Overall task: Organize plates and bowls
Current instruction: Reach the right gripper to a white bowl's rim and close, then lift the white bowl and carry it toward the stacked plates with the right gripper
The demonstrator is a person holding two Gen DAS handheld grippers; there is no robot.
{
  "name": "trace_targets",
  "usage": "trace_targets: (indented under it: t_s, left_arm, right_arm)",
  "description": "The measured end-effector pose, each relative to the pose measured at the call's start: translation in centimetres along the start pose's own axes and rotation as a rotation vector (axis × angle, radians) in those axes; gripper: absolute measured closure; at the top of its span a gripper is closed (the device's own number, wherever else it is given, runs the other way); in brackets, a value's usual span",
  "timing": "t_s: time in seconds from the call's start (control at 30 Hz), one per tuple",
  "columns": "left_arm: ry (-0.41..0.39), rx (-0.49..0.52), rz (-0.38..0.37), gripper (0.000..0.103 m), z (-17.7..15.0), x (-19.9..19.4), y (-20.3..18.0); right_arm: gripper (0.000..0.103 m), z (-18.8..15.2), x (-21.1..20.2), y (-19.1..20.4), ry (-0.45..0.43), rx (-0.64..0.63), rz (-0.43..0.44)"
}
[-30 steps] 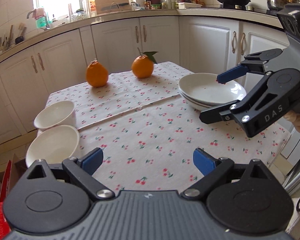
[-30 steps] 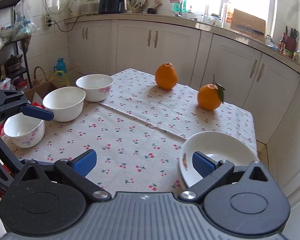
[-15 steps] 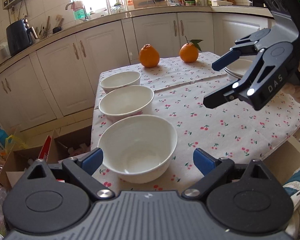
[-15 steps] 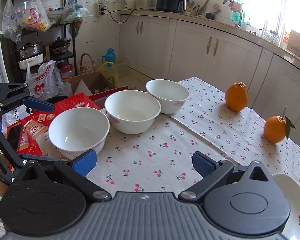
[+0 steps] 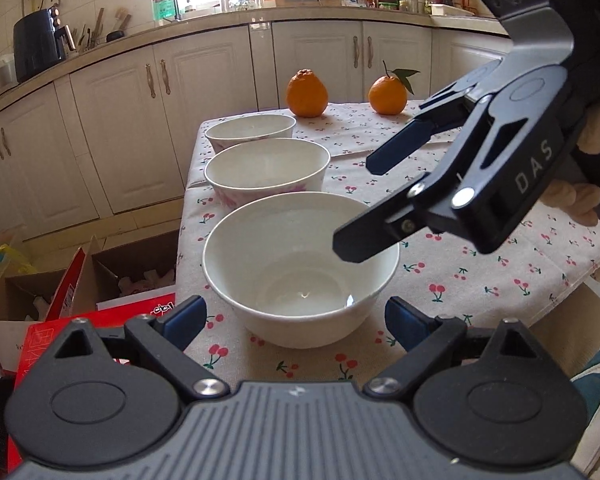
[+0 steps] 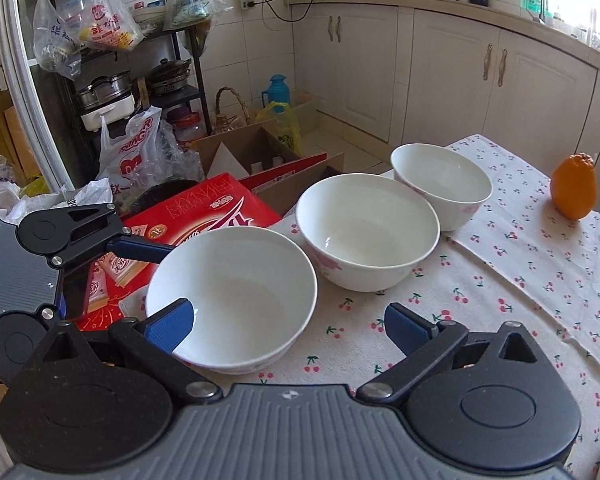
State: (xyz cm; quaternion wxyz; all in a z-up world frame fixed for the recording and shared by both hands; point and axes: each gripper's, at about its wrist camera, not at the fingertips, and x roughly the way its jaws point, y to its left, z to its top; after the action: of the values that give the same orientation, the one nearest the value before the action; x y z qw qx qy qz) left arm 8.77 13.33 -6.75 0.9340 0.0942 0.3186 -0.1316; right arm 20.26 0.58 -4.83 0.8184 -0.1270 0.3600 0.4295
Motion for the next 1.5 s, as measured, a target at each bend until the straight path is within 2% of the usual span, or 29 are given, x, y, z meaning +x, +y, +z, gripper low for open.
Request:
trace_targets:
  t_s: [0.17, 0.3, 0.5, 0.77, 1.0, 1.5]
  left_arm:
    - [0.001, 0.003, -0.029, 0.017, -0.1, 0.4, 0.1]
    - [-0.004, 0.002, -0.032, 0.018, -0.1, 0.4, 0.3]
    - [-0.005, 0.002, -0.038, 0.019, -0.1, 0.3, 0.4]
    - [0.009, 0.009, -0.042, 0.019, 0.2, 0.4, 0.4]
    - [0.014, 0.032, -0.066, 0.019, 1.1, 0.1, -0.5]
    - [-0.016, 0.148, -0.21, 0.019, 4.3, 2.2, -6.0]
  right_arm:
    - [0.007, 0.7, 1.3, 0.1, 0.017, 0.007, 0.049]
    - [0.019, 1.0, 2.1, -0.3, 0.037, 0.019, 0.071]
    - [0.031, 1.2, 2.7, -0.7, 0.047, 0.033, 0.114]
    - [0.031, 1.0, 2.2, -0.8, 0.04, 0.049, 0.122]
    - [0.031, 0.4, 0.1, -1.1, 0.013, 0.052, 0.11]
    - [0.031, -3.6, -5.7, -4.5, -0.037, 0.139, -0.035]
